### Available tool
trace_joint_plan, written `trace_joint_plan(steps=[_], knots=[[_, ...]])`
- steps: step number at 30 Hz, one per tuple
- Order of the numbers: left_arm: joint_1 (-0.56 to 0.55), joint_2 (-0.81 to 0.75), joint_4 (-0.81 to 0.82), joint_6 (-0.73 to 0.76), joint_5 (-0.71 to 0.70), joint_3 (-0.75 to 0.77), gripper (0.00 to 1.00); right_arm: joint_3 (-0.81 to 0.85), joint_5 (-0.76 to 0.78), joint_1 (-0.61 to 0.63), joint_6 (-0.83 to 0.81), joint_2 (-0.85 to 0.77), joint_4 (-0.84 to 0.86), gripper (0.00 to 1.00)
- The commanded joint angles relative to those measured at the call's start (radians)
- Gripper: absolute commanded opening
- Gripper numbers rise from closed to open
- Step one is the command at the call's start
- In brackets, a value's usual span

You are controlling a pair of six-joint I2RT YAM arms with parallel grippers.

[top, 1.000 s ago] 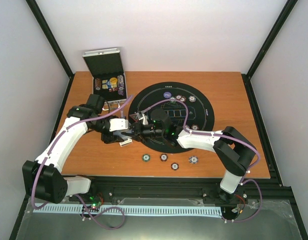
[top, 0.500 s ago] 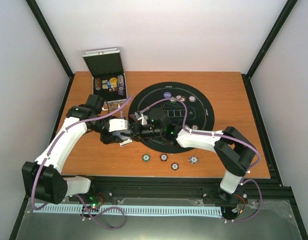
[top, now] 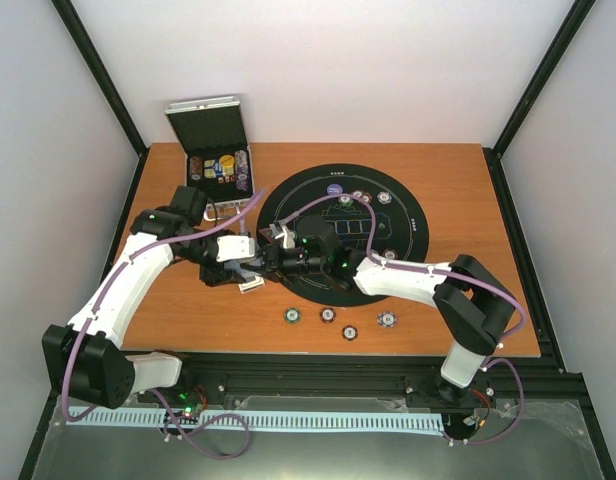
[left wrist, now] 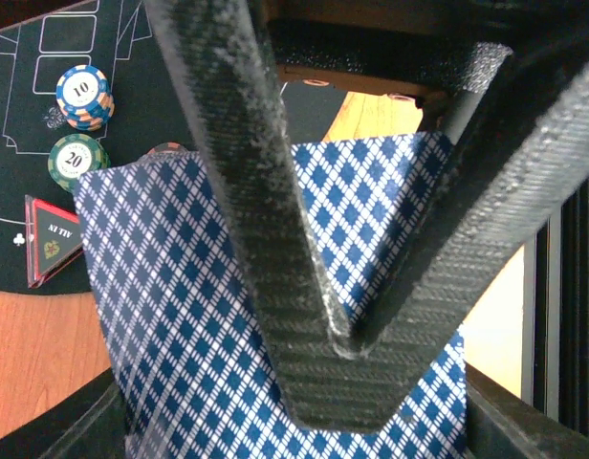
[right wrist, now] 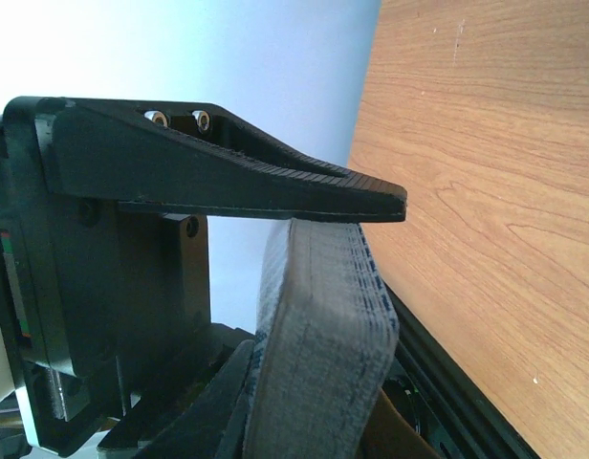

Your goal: Distribute texas hold em gaming equipment

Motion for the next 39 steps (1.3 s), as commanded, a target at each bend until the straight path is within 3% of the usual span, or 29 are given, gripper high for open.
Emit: trace_joint_plan(steps=[1, 5, 8, 10, 16, 24, 27, 32, 34, 36, 39], knots=[[-0.013, -0.056, -0.055, -0.025, 0.164, 0.103, 0.63, -0.068, 0.164, -0.010, -0.036, 0.057, -0.263, 0.03], [-0.013, -0.071, -0.050, -0.041, 0.179, 0.105, 0.54, -0.084, 0.175, -0.014, -0.043, 0.056, -0.273, 0.03], [-0.013, -0.076, -0.050, -0.051, 0.187, 0.112, 0.38, -0.102, 0.177, -0.017, -0.047, 0.056, -0.272, 0.03], [-0.013, -0.074, -0.054, -0.053, 0.188, 0.117, 0.34, -0.109, 0.183, -0.017, -0.051, 0.053, -0.279, 0.03], [-0.013, -0.088, -0.047, -0.063, 0.198, 0.105, 0.45, -0.140, 0.195, -0.019, -0.055, 0.040, -0.286, 0.03], [-0.013, -0.111, 0.004, -0.087, 0.194, 0.073, 0.42, -0.135, 0.208, -0.020, -0.070, 0.021, -0.322, 0.03], [-0.013, -0.111, 0.004, -0.094, 0.193, 0.071, 0.34, -0.142, 0.213, -0.020, -0.078, 0.019, -0.332, 0.03], [-0.013, -0.109, -0.009, -0.093, 0.187, 0.071, 0.04, -0.143, 0.233, -0.018, -0.102, 0.004, -0.366, 0.03], [-0.013, -0.102, -0.014, -0.094, 0.180, 0.069, 0.01, -0.136, 0.239, -0.018, -0.119, -0.004, -0.384, 0.03], [-0.013, -0.094, -0.018, -0.092, 0.168, 0.066, 0.01, -0.115, 0.231, -0.018, -0.142, -0.012, -0.405, 0.07], [-0.013, -0.099, -0.013, -0.087, 0.142, 0.048, 0.01, -0.074, 0.225, -0.019, -0.182, -0.017, -0.460, 0.24]])
